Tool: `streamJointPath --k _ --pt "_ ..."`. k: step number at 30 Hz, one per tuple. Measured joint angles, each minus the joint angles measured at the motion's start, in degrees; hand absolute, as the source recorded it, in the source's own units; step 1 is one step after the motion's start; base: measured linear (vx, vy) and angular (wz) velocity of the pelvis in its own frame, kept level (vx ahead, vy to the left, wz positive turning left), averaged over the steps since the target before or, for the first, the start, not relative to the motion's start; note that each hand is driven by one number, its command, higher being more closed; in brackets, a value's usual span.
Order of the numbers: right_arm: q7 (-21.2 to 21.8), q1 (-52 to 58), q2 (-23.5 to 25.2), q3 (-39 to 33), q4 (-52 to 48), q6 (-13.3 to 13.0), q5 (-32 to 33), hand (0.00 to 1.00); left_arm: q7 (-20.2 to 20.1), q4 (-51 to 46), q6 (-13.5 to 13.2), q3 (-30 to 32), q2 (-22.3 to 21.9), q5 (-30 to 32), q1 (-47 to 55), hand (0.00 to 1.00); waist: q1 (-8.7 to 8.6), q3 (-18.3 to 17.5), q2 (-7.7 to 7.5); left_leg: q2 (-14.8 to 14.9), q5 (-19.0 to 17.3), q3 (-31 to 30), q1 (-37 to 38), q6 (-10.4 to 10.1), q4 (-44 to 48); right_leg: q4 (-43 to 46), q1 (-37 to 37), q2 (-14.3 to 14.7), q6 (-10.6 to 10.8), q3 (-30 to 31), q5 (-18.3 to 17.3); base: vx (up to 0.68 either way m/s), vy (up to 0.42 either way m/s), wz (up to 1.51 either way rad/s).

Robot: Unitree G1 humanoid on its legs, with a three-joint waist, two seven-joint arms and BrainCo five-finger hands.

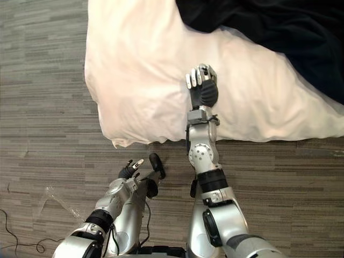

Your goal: Tidy the bed and pick cloth on bed and put in laundry

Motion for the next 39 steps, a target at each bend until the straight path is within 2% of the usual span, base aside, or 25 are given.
streamJointPath --k 5,7,9,10,13,15,17,19,20,21,23,26,28,31,34,35,36,37,39 --pt "4.6 10.5 -0.2 -6.0 -3.7 -1.4 2.2 1.00 1.2 -2.1 0.4 1.3 0.1 -0.4 0.0 0.00 -0.98 0.3 -1.19 1.8 -1.2 1.5 0.3 -0.4 1.5 -0.9 0.4 1.4 0.0 1.3 0.5 0.04 -0.036 -0.22" --pt "5.5 16.3 -0.4 -10.2 -0.2 -0.9 3.6 1.00 1.2 -2.2 0.4 2.4 0.5 -0.6 0.2 0.00 -0.93 0.6 -2.36 2.9 -2.4 3.4 2.0 -0.4 2.6 -1.2 1.6 2.3 -0.3 2.7 1.0 0.14 -0.010 -0.45" --pt "6.0 23.0 -0.9 -14.2 3.7 -0.2 6.1 1.00 1.1 -2.3 0.4 2.4 1.0 -0.6 0.3 0.00 -1.08 0.6 -2.45 3.6 -3.5 4.0 3.6 -0.6 3.0 -2.1 3.4 2.8 -0.3 3.1 1.0 0.13 0.010 -0.29" --pt "6.3 24.4 -0.8 -15.3 4.4 0.1 6.5 0.00 0.9 -2.3 0.4 2.4 1.2 -0.6 0.3 0.00 -1.22 0.6 -2.53 3.7 -3.8 4.1 4.1 -0.7 3.0 -2.3 4.0 2.9 -0.3 3.1 1.0 0.13 0.010 -0.19" --pt "7.7 31.6 -1.3 -17.7 6.4 0.6 6.5 0.00 -0.1 -2.3 0.3 2.5 2.6 -0.6 0.7 0.00 -2.38 0.4 -3.19 4.2 -4.8 5.4 7.8 -1.4 2.6 -3.5 7.2 3.3 -0.3 3.1 1.0 0.10 0.000 -0.24" --pt "7.8 34.0 -2.6 -17.9 9.0 2.0 2.1 0.00 -1.9 -2.0 0.3 3.1 3.1 0.4 1.4 0.00 -2.42 0.3 -3.64 4.5 -5.5 6.5 11.3 -1.7 2.0 -4.9 10.4 3.8 -0.2 3.8 1.0 0.07 0.000 -0.36" --pt "8.4 35.3 -2.4 -18.6 12.8 4.7 -5.7 0.00 -4.4 -1.9 0.0 4.2 3.2 3.4 3.7 0.00 -2.42 -0.8 -4.80 4.6 -5.9 7.6 15.0 -2.3 0.6 -6.6 13.7 4.4 -0.2 4.7 1.0 0.09 0.003 -0.31" --pt "9.3 36.6 -2.4 -18.6 15.7 6.1 -11.0 0.00 -5.8 -1.3 -0.1 4.2 3.4 4.7 5.9 0.00 -2.35 -3.1 -5.41 4.7 -5.9 7.9 16.5 -2.7 0.1 -7.9 15.3 4.7 -0.3 4.9 1.0 0.11 -0.001 -0.18" --pt "9.9 37.4 -2.4 -18.8 19.8 7.6 -16.6 0.00 -7.0 -0.7 -0.1 4.3 3.4 6.0 8.6 0.00 -2.19 -6.3 -5.90 4.6 -6.1 7.8 17.7 -3.1 0.1 -9.4 16.5 5.2 -0.2 5.9 1.1 0.12 0.014 -0.22" --pt "10.2 37.5 -2.4 -18.8 21.5 8.1 -18.7 0.00 -7.6 -0.6 -0.2 4.5 3.5 6.9 9.8 0.00 -2.04 -7.3 -6.14 4.4 -6.2 7.2 18.3 -3.3 0.4 -10.0 17.3 5.4 -0.2 6.4 1.1 0.16 0.019 -0.43" --pt "13.2 37.7 -2.3 -18.3 28.2 9.7 -28.0 0.00 -8.9 0.9 -1.1 4.7 3.8 11.6 13.1 0.00 -0.70 -11.1 -6.26 4.3 -7.0 3.0 20.5 -4.5 1.6 -12.2 20.3 6.5 0.2 9.5 1.9 0.18 0.003 -0.67" --pt "14.8 38.8 -1.5 -14.3 34.7 9.7 -38.8 0.00 -9.4 3.5 0.1 4.7 4.5 12.5 15.5 0.00 -0.96 -14.8 -5.10 3.7 -8.3 2.4 24.4 -5.3 -0.7 -15.0 23.3 7.0 1.0 11.1 2.8 0.12 0.038 -0.48" --pt "14.3 40.8 -0.4 -12.1 38.2 9.1 -42.9 0.00 -10.4 5.7 0.5 4.7 4.5 14.3 15.9 0.00 -1.04 -16.6 -4.80 2.8 -8.3 2.4 27.1 -5.3 -3.1 -17.8 25.9 6.8 1.4 11.9 4.0 0.06 0.044 -0.16" --pt "12.0 41.6 -0.1 -10.3 41.0 8.4 -45.7 0.00 -11.9 8.3 0.4 4.7 4.4 15.3 17.8 0.00 -1.24 -19.2 -5.31 1.2 -8.2 3.3 31.9 -5.4 -7.6 -22.0 29.6 6.2 1.8 13.4 6.1 0.02 0.073 -0.31" --pt "12.0 41.7 -0.1 -9.1 43.1 8.0 -46.4 0.00 -13.2 10.4 0.2 4.7 3.8 17.7 20.7 0.00 -1.21 -21.3 -6.03 0.6 -7.7 7.0 36.6 -5.6 -10.6 -23.1 31.2 5.9 1.6 15.0 6.2 -0.04 0.054 -0.49" --pt "11.9 41.7 -0.1 -8.8 43.1 7.9 -47.0 0.00 -13.3 10.3 -0.2 4.9 3.6 18.6 21.0 0.00 -1.30 -21.6 -5.85 0.6 -7.6 8.0 37.3 -5.6 -11.2 -22.9 31.2 5.4 0.5 12.8 5.0 -0.04 0.017 -0.72" --pt "11.9 41.7 -0.3 -8.5 43.1 7.6 -48.8 0.00 -13.4 10.3 -0.5 5.4 3.6 19.2 21.4 0.00 -1.08 -21.8 -5.67 0.5 -7.4 10.1 39.5 -5.9 -12.6 -22.0 31.3 3.7 -0.6 5.9 4.4 -0.04 0.035 -0.87" --pt "11.9 41.7 -0.3 -8.3 43.1 7.1 -50.2 0.00 -13.4 10.7 -1.2 6.3 3.8 19.9 22.0 0.00 -0.97 -21.9 -5.37 0.6 -7.5 12.1 41.2 -6.5 -13.4 -21.6 31.6 2.8 -0.9 2.2 5.1 -0.03 0.040 -1.05" --pt "11.8 41.7 -0.2 -8.1 43.5 6.5 -50.9 0.00 -13.4 12.1 -1.6 6.5 4.1 20.9 22.6 0.00 -1.35 -22.0 -5.45 0.5 -8.0 13.6 43.2 -7.5 -13.3 -21.5 32.4 2.8 -0.3 1.2 6.8 0.00 0.003 -0.67"
